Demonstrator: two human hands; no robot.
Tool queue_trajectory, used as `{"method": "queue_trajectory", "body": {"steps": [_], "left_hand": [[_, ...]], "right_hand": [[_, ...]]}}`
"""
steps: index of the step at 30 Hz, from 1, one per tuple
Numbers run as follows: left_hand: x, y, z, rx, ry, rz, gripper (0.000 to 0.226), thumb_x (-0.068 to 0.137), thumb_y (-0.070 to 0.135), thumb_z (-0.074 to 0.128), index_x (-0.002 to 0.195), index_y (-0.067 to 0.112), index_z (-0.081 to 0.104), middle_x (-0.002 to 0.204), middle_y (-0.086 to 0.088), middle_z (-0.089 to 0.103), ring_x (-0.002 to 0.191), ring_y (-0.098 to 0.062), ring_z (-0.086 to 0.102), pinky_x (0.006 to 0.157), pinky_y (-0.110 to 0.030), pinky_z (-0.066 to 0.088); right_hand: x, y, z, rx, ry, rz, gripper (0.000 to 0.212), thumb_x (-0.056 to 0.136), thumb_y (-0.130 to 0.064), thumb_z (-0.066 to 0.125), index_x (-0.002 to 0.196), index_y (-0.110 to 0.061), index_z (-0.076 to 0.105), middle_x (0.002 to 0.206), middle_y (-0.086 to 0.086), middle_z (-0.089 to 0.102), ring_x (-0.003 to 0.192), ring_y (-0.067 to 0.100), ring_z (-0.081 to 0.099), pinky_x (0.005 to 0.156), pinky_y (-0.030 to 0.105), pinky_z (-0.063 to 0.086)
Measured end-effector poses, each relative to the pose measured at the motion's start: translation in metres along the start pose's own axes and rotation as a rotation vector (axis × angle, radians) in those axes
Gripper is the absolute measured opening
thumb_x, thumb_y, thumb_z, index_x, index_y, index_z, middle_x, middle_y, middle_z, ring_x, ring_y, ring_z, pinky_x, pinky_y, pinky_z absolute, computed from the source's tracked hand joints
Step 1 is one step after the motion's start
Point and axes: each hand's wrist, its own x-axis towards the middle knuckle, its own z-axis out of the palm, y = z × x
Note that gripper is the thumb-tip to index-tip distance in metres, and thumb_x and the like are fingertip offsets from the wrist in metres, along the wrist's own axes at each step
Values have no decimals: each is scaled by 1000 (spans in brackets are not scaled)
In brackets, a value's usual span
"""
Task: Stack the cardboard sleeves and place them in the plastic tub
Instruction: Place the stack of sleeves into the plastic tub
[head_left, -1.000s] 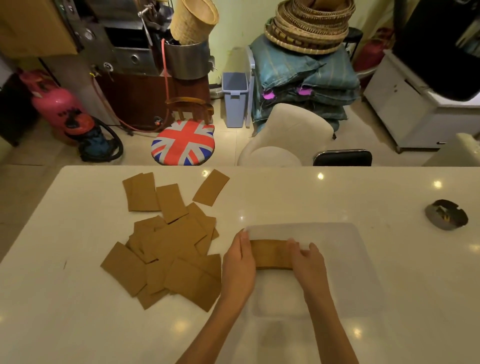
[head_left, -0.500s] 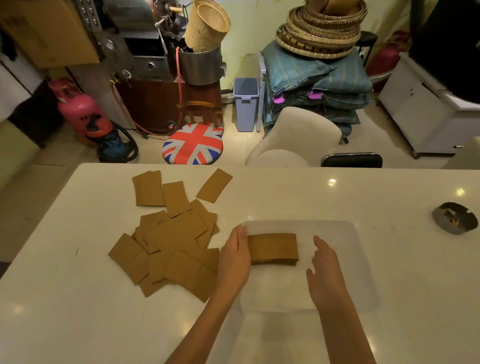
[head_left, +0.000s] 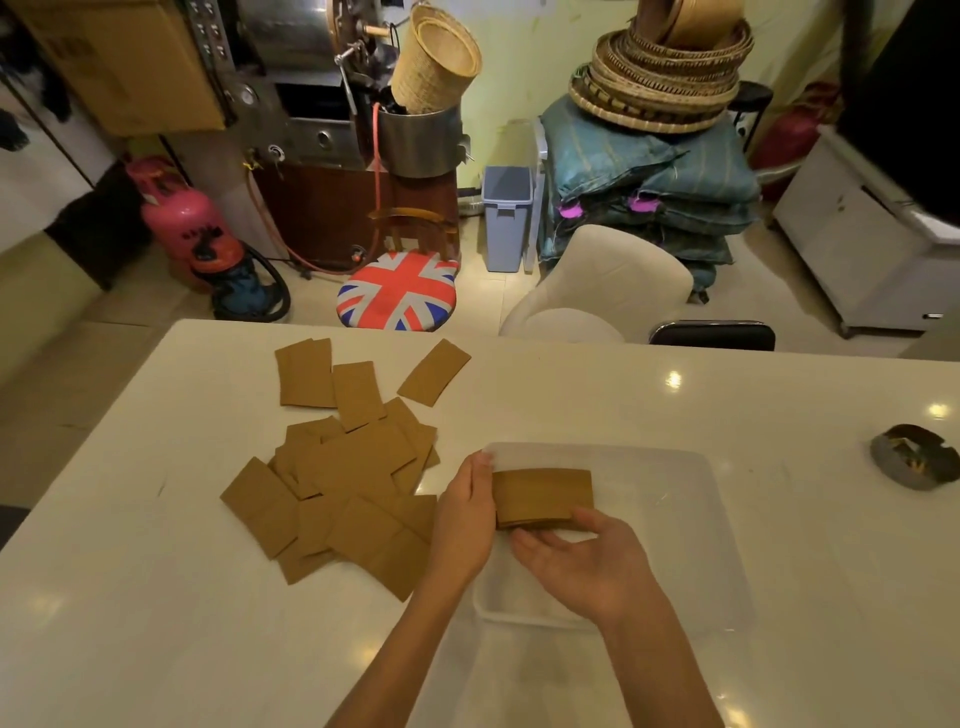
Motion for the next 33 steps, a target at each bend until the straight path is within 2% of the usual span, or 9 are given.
{"method": "queue_trajectory", "body": {"steps": [3,6,8,10,14,17,21,26,33], "left_hand": [[-2,1,0,3,-8,-1,30,106,44,31,109,43,61,105,20,67,100,10,58,78,-12,41],[-4,3,-2,1,-24,-1,28,106,44,29,105,48,57,105,23,65,99,14,55,77,-10,40],[-4,3,-2,4,-30,-2,28,106,45,29,103,49,57,105,24,64,99,14,55,76,-9,39],[-3,2,-2,1,-29,5,29,107,44,29,100,48,57,102,22,65,94,16,56,74,-8,40],[-1,0,-2,-16,-29,7,32,106,43,30,109,37,61,99,16,66,92,5,60,73,-11,42],[-3,1,-1,-6,-21,-2,30,107,41,29,111,38,59,97,22,63,86,18,57,66,-2,42],[-1,1,1,-3,-22,10,30,107,40,30,103,41,59,98,15,65,87,8,57,70,-11,44],[2,-4,2,-16,-7,24,35,107,40,31,98,24,61,79,10,57,75,-6,54,67,-21,42],[1,-3,-3,-55,-32,7,34,106,41,32,112,29,63,104,6,67,94,-3,60,75,-14,45]], "right_hand": [[-23,-8,-10,-192,-10,-64,57,92,-13,53,139,14,34,136,30,48,123,42,52,109,47,39],[-30,-9,-8,-782,238,-472,41,96,-19,56,132,0,51,128,13,58,115,28,58,102,40,44],[-15,-18,-3,-1308,489,-714,60,95,-33,58,145,-8,38,145,10,45,130,28,45,109,40,37],[6,-22,3,-1522,563,-683,77,94,-45,56,152,-5,24,155,17,29,141,34,31,117,43,27],[35,-7,5,-1647,544,-608,99,86,-50,65,154,-4,9,157,17,19,144,35,18,118,41,17],[39,7,4,-1702,608,-674,116,78,-44,76,152,2,0,155,17,18,141,35,20,116,37,19],[39,16,10,-1796,726,-795,111,76,-47,77,149,4,10,144,15,34,129,28,36,102,30,37],[35,22,7,-1737,671,-856,93,78,-45,75,140,4,25,135,21,38,120,33,42,102,39,39],[33,15,6,-1757,676,-785,132,72,-56,77,152,-2,-12,148,17,28,135,33,29,106,35,35]]}}
